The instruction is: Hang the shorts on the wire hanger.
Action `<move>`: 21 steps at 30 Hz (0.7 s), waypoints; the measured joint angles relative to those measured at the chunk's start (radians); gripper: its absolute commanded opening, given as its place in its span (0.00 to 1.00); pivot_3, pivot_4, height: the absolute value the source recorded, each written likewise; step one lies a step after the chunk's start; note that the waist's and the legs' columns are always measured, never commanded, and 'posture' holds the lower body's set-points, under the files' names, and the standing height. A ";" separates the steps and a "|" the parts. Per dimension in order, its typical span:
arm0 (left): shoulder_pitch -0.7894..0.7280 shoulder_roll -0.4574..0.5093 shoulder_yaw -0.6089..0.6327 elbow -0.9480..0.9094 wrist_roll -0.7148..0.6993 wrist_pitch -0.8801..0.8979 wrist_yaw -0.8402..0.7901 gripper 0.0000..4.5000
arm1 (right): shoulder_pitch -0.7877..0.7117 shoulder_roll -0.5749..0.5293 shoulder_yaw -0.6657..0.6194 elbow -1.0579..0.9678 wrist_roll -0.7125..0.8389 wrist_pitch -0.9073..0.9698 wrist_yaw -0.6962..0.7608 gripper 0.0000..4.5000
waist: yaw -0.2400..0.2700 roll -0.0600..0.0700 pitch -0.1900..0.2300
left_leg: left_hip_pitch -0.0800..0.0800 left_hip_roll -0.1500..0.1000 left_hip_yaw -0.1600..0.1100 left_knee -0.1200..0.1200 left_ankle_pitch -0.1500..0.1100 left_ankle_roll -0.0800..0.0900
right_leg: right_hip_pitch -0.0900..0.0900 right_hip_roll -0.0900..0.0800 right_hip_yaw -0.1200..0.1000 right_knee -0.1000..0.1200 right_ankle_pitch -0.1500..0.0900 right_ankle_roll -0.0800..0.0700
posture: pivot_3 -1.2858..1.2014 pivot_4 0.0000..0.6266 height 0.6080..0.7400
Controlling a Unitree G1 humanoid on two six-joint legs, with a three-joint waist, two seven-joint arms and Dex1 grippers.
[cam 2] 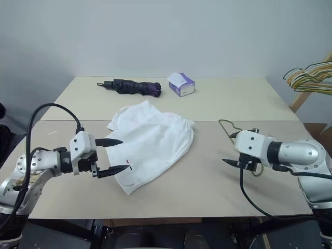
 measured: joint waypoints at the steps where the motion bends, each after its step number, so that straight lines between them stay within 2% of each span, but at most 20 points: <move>1: 0.000 0.000 0.000 -0.001 0.000 0.000 0.000 1.00 | 0.000 0.000 0.001 0.000 0.000 0.000 0.000 0.99 | 0.000 0.000 0.000 | 0.000 0.000 0.000 0.000 0.000 0.000 | 0.000 0.000 0.000 0.000 0.000 0.000 | 0.54 0.00 1.00; 14: 0.006 -0.017 0.018 -0.013 -0.012 0.023 0.046 1.00 | -0.027 0.012 0.030 0.005 -0.018 -0.004 -0.024 0.99 | 0.005 0.000 0.000 | 0.000 0.000 0.000 0.000 0.000 0.000 | 0.000 0.000 0.000 0.000 0.000 0.000 | 0.54 0.00 1.00; 21: 0.011 -0.017 -0.025 -0.010 -0.025 0.094 0.030 1.00 | -0.039 0.012 0.057 -0.005 -0.041 0.093 -0.043 0.99 | 0.004 0.000 0.000 | 0.000 0.000 0.000 0.000 0.000 0.000 | 0.000 0.000 0.000 0.000 0.000 0.000 | 0.53 0.00 1.00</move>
